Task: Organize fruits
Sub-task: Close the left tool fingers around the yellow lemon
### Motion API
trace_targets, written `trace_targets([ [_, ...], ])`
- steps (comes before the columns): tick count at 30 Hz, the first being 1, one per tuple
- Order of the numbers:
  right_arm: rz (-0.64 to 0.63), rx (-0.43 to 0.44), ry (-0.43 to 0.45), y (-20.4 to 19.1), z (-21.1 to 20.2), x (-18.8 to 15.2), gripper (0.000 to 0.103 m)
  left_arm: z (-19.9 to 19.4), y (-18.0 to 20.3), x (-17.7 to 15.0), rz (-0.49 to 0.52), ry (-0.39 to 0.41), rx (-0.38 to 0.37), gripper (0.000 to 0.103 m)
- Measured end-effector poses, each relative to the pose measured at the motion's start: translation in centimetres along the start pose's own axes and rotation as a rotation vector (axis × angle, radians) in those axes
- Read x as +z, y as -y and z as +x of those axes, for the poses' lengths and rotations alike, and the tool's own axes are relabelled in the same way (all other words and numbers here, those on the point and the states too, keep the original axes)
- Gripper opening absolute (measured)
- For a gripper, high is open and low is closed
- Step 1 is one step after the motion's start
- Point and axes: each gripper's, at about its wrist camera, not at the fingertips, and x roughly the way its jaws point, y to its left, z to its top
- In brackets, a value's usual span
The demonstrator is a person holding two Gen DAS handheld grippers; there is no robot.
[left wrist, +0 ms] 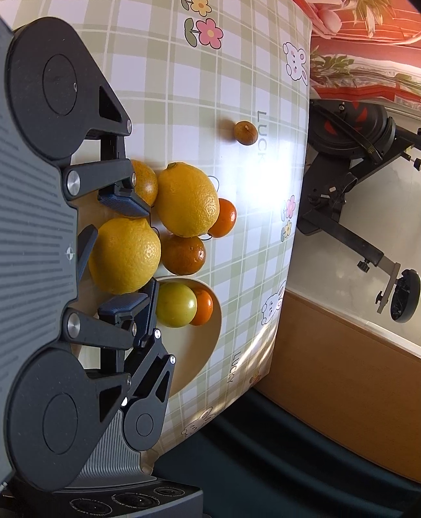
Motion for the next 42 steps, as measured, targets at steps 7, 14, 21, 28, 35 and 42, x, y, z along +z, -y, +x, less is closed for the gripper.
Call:
trace_targets([
  [7, 0.002, -0.001, 0.009, -0.3, 0.2, -0.1, 0.066, 0.2, 0.0, -0.5, 0.011, -0.011, 0.011, 0.054],
  [14, 0.027, 0.026, 0.004, -0.9, -0.6, -1.2, 0.064, -0.4, 0.0, -1.4, 0.009, -0.010, 0.026, 0.054],
  [21, 0.076, 0.042, 0.023, -1.3, -1.4, -1.5, 0.060, -0.6, -0.8, -1.8, -0.015, -0.016, 0.012, 0.055],
  [28, 0.127, 0.058, 0.009, -0.6, -0.9, -1.9, 0.055, -0.4, -1.1, -1.8, -0.027, -0.006, 0.002, 0.055],
  [35, 0.223, 0.079, 0.018, 0.0, -0.3, -2.3, 0.056, -0.4, -0.6, -2.0, -0.021, -0.001, 0.017, 0.056],
  [42, 0.267, 0.071, 0.050, 0.1, -1.2, -2.7, 0.056, -1.2, 0.7, -2.0, 0.000, 0.020, 0.036, 0.056],
])
